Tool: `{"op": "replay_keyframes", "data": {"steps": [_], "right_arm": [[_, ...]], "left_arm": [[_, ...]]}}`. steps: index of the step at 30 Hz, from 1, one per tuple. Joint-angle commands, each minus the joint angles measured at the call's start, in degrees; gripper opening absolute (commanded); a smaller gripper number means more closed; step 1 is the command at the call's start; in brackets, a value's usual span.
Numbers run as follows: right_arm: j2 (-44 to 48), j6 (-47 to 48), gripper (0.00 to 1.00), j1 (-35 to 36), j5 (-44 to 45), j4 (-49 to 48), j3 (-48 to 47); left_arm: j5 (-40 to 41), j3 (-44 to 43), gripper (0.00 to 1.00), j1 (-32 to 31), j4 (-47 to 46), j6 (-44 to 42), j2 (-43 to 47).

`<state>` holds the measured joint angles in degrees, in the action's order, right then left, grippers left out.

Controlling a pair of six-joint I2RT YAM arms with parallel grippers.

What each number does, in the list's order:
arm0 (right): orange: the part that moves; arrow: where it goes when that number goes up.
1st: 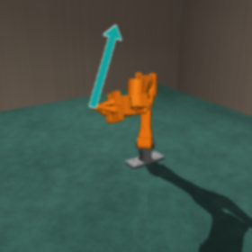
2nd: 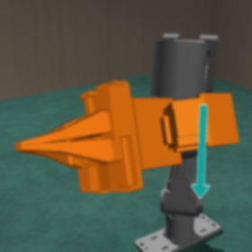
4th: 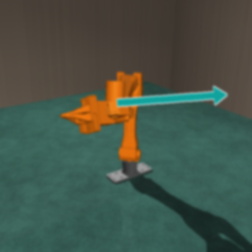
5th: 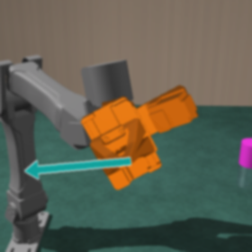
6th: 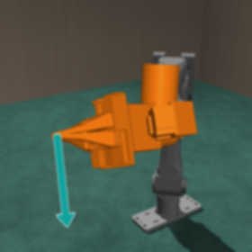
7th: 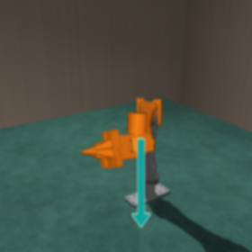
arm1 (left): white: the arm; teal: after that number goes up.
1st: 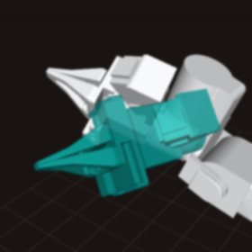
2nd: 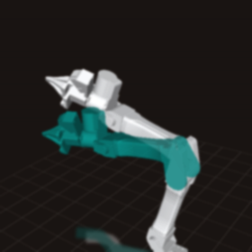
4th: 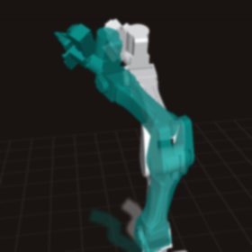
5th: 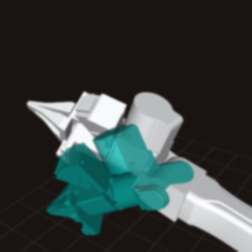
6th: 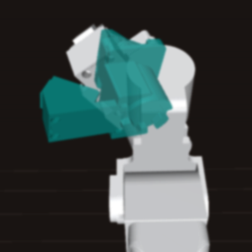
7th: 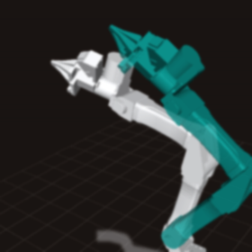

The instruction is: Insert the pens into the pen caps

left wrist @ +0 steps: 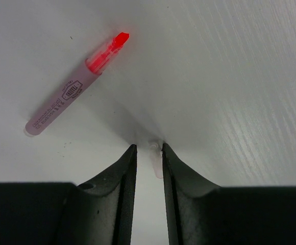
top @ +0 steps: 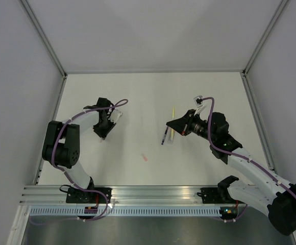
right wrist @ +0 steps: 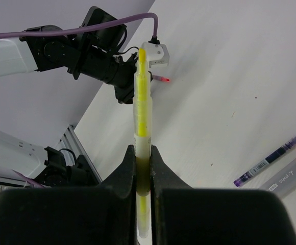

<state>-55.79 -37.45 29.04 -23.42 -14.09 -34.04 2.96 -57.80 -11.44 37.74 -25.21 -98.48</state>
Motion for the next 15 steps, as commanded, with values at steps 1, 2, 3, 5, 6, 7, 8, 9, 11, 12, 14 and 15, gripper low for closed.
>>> {"op": "replay_keyframes", "data": {"steps": [1,2,3,5,6,7,8,9,11,12,14,15], "right_arm": [[1.30,1.06,0.00,-0.03,0.57,-0.59,-0.41],[1.38,0.98,0.00,0.05,0.66,-0.59,-0.32],[1.47,1.06,0.00,-0.03,0.83,-0.59,-0.32],[1.47,1.07,0.00,-0.03,0.92,-0.50,-0.32],[1.47,1.15,0.00,0.05,1.01,-0.42,-0.32],[1.47,1.15,0.00,0.05,1.01,-0.42,-0.41],[1.39,1.07,0.00,0.05,0.92,-0.42,-0.41],[1.47,1.07,0.00,0.05,0.92,-0.42,-0.41],[1.56,1.07,0.00,-0.03,1.01,-0.42,-0.41],[1.56,1.15,0.00,-0.03,1.01,-0.42,-0.41],[1.56,1.15,0.00,0.05,1.09,-0.33,-0.41],[1.56,1.15,0.00,-0.03,1.10,-0.33,-0.41]], "left_arm": [[-5.95,3.57,0.32,0.72,3.75,-0.36,-5.41],[-6.21,3.57,0.32,0.72,4.01,-0.28,-5.93],[-6.21,3.66,0.32,0.81,4.01,-0.28,-6.11],[-5.95,3.83,0.32,0.98,4.19,-0.10,-6.64],[-6.04,3.92,0.32,1.16,4.19,0.07,-6.90],[-6.12,4.27,0.32,1.25,4.10,0.16,-7.08],[-6.30,4.36,0.31,1.33,4.10,0.08,-7.25],[-6.39,4.45,0.31,1.33,4.01,-0.01,-7.26],[-6.30,5.06,0.30,1.51,3.66,-0.01,-6.99],[-6.39,5.15,0.29,1.68,3.66,0.07,-6.99],[-6.74,5.50,0.23,1.86,3.92,0.16,-6.99],[-6.83,5.42,0.20,1.86,4.01,0.08,-6.99]]}}
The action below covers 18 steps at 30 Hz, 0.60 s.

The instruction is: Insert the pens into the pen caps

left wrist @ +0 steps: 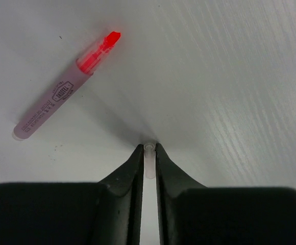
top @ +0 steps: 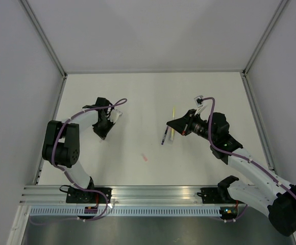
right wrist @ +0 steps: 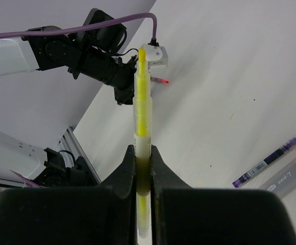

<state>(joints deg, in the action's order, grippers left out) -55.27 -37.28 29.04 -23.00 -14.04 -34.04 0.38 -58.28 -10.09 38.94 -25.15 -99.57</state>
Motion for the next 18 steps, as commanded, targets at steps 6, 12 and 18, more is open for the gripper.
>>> {"op": "replay_keyframes", "data": {"steps": [6,12,18], "right_arm": [[1.21,0.89,0.00,0.05,0.33,-0.37,-0.41],[-0.37,0.98,0.00,-0.03,-0.28,-0.99,-0.50],[-4.14,0.10,0.00,0.23,-6.96,-6.07,0.20]], "left_arm": [[-6.88,5.81,0.02,0.51,2.90,0.54,-4.41],[-11.63,4.06,0.02,0.51,-0.17,4.04,6.21],[-26.81,1.68,0.02,0.42,-14.74,19.67,22.36]]}}
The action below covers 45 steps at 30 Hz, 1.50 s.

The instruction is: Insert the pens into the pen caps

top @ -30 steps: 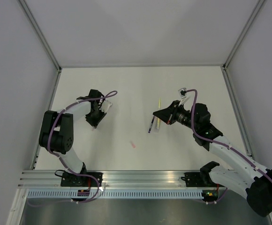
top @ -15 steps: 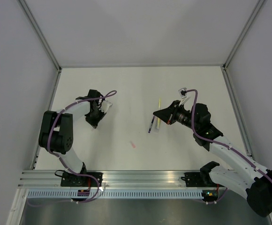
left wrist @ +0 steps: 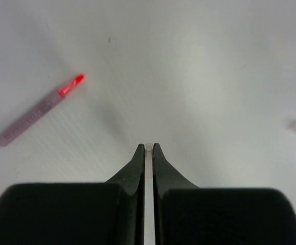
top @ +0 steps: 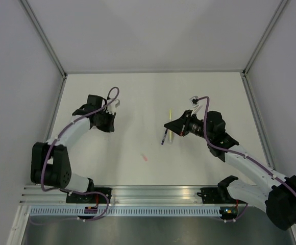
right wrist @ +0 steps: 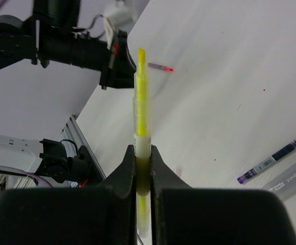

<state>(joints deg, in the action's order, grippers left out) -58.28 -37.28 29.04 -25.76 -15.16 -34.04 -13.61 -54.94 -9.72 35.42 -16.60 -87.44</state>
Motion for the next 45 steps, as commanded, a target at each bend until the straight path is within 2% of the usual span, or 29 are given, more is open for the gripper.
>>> {"op": "replay_keyframes", "data": {"steps": [1,2,4,5,7,8,9,12,17,22,29,45], "right_arm": [[-1.83,0.27,0.00,0.67,-4.56,-6.19,0.38],[-2.10,0.54,0.00,1.11,-4.65,-6.72,0.55],[-3.24,1.50,0.00,3.47,-4.30,-7.60,0.56],[-3.59,2.98,0.00,4.70,-3.34,-7.52,0.12],[-5.34,4.75,0.00,8.82,-2.37,-7.17,-0.50],[-5.87,6.06,0.00,10.15,-2.11,-7.08,-1.19],[-7.27,6.34,0.00,11.29,-2.10,-7.08,-1.46],[-9.30,6.34,0.00,12.97,-2.01,-8.74,-1.64],[-11.24,7.04,0.00,14.73,-3.68,-10.50,-2.25],[-11.94,7.66,0.00,16.67,-2.54,-10.77,-2.61],[-12.47,7.92,0.00,18.68,-1.84,-10.86,-3.05],[-8.43,8.62,0.00,19.22,-0.08,-9.98,-2.26]], "left_arm": [[-15.37,-0.10,0.02,-0.04,-14.99,14.98,12.36],[-19.40,0.96,0.02,-0.04,-23.38,24.15,14.47],[-22.32,5.61,0.02,-0.04,-33.35,34.56,19.75],[-25.21,7.46,0.02,-0.04,-44.88,44.97,21.15],[-26.90,13.33,0.02,-0.39,-56.19,55.74,23.62],[-27.78,15.37,0.02,-0.74,-62.17,64.67,24.15],[-27.79,17.65,0.02,-1.18,-74.41,68.24,24.59],[-26.65,24.51,0.02,-3.37,-89.42,75.74,25.91],[-25.86,26.02,0.02,-8.12,-91.14,74.61,27.76],[-24.36,29.27,0.02,-9.79,-96.59,78.12,28.64],[-23.13,29.10,0.02,-11.73,-91.32,73.82,29.52],[-22.17,28.84,0.02,-14.10,-88.07,70.30,28.38]]}}
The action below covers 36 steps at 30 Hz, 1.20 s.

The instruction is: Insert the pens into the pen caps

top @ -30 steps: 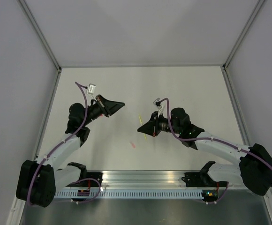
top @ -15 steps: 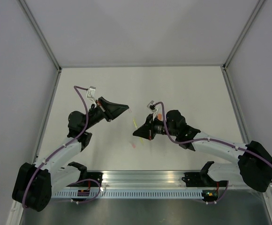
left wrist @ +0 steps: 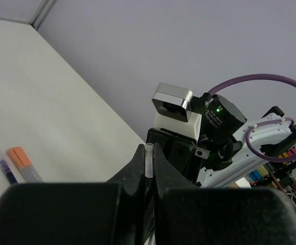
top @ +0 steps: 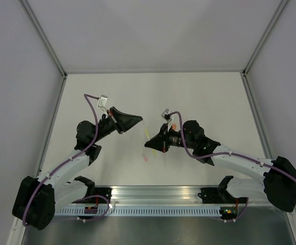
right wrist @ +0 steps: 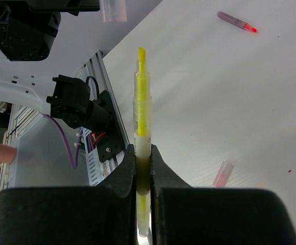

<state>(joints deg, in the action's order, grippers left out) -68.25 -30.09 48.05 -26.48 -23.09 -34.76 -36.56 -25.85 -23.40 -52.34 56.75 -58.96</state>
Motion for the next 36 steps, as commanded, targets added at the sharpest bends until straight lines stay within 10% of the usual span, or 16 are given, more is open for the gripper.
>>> {"op": "replay_keyframes", "data": {"steps": [1,36], "right_arm": [[1.71,1.43,0.00,0.20,0.64,-2.04,-1.54],[3.65,1.08,0.00,0.20,0.82,-1.25,-1.10]], "left_arm": [[0.87,-0.26,0.02,-0.42,0.04,-3.22,-0.10],[3.07,-1.75,0.02,-1.83,3.03,-5.51,0.51]]}}
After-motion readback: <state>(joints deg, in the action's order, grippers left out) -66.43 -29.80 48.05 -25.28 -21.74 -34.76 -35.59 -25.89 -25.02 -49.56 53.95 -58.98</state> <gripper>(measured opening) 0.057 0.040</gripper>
